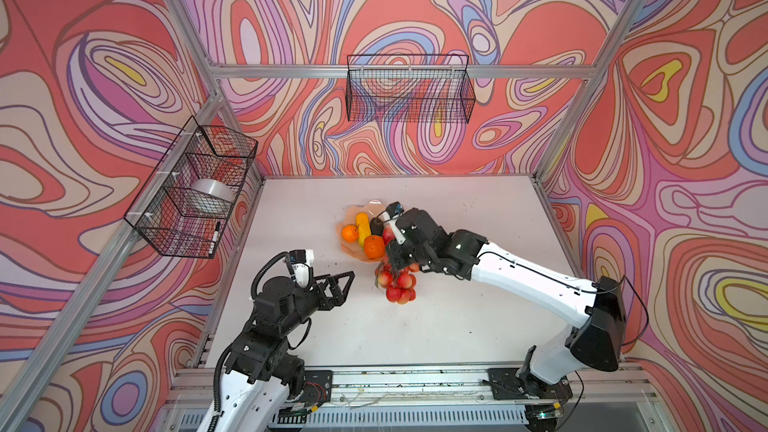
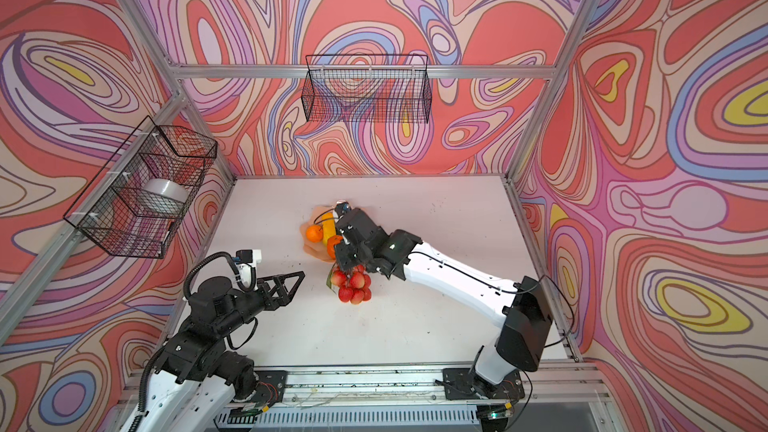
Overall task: Place and organize the fake fruits in the fruit bowl
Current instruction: 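Lift the lychee bunch into the bowl and release it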
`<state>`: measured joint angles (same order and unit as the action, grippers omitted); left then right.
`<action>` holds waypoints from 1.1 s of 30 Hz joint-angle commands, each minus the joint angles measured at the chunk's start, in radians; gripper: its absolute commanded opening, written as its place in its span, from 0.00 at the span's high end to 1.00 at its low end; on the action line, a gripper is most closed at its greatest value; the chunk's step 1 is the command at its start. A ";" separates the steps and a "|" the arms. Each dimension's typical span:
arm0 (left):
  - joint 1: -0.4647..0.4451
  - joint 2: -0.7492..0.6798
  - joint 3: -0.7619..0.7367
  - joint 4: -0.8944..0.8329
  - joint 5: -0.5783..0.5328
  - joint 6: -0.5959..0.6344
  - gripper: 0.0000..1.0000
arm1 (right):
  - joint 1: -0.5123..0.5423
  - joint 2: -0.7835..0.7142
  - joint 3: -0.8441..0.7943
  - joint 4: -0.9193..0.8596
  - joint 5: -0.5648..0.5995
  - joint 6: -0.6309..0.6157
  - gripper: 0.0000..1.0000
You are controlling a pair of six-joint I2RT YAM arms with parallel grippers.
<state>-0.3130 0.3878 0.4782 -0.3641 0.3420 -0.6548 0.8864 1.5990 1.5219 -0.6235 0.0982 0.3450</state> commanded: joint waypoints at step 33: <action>0.005 0.064 0.027 0.169 0.017 0.016 0.08 | -0.221 0.760 0.798 -0.184 -0.182 -0.192 0.82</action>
<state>-0.3130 0.4477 0.4786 -0.2359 0.3626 -0.6544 0.6651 2.3222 2.2921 -0.8066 -0.0227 0.1646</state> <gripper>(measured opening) 0.920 0.168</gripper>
